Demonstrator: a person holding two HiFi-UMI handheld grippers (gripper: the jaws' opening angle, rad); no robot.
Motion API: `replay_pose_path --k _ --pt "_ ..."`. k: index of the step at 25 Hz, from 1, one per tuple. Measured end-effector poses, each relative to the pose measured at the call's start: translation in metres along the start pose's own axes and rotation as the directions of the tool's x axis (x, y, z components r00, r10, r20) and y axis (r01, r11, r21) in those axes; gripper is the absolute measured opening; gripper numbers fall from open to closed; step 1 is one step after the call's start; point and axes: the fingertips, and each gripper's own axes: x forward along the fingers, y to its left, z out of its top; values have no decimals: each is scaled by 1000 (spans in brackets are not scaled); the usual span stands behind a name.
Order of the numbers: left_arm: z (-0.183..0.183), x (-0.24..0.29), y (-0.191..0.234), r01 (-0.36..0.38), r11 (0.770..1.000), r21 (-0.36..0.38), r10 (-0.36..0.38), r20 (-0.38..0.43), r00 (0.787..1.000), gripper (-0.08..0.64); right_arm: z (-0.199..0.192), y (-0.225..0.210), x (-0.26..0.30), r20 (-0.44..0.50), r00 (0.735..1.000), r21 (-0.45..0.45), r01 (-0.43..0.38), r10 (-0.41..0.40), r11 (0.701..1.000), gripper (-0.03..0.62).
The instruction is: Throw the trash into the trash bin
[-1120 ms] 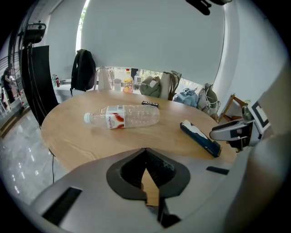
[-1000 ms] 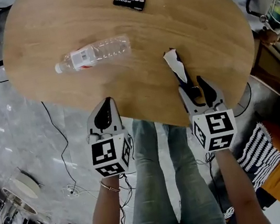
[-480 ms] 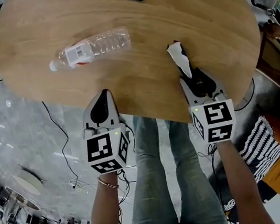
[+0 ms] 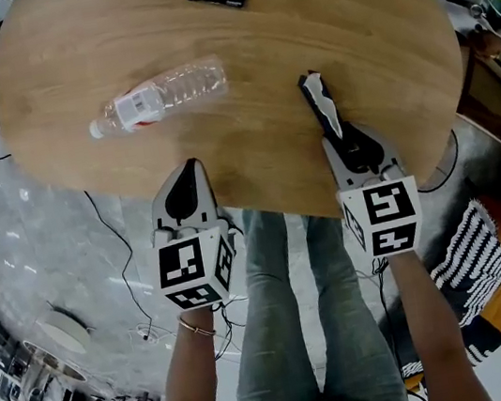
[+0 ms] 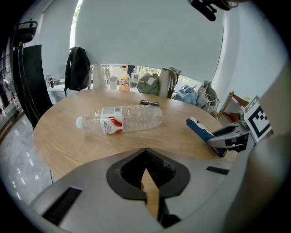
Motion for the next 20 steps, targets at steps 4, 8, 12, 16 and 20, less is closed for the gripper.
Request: replay_pose_path --k 4,8,12,16,20 --pt "13 0 -14 25 999 33 -25 2 1000 12 7 -9 -18 42 999 43 24 -26 999 149" --pt "34 3 -43 81 993 91 -81 3 997 12 6 -32 -48 75 993 127 84 -94 988 149" --pt "55 7 -90 161 973 167 -164 1 986 12 -8 -66 -88 86 979 227 164 -187 960 149" --pt "65 9 -153 242 939 245 -246 -17 969 12 -35 -104 -133 83 959 323 233 -273 917 150" --pt "69 11 -221 350 877 328 -352 -57 934 12 -78 -134 -177 53 923 436 321 -380 841 150"
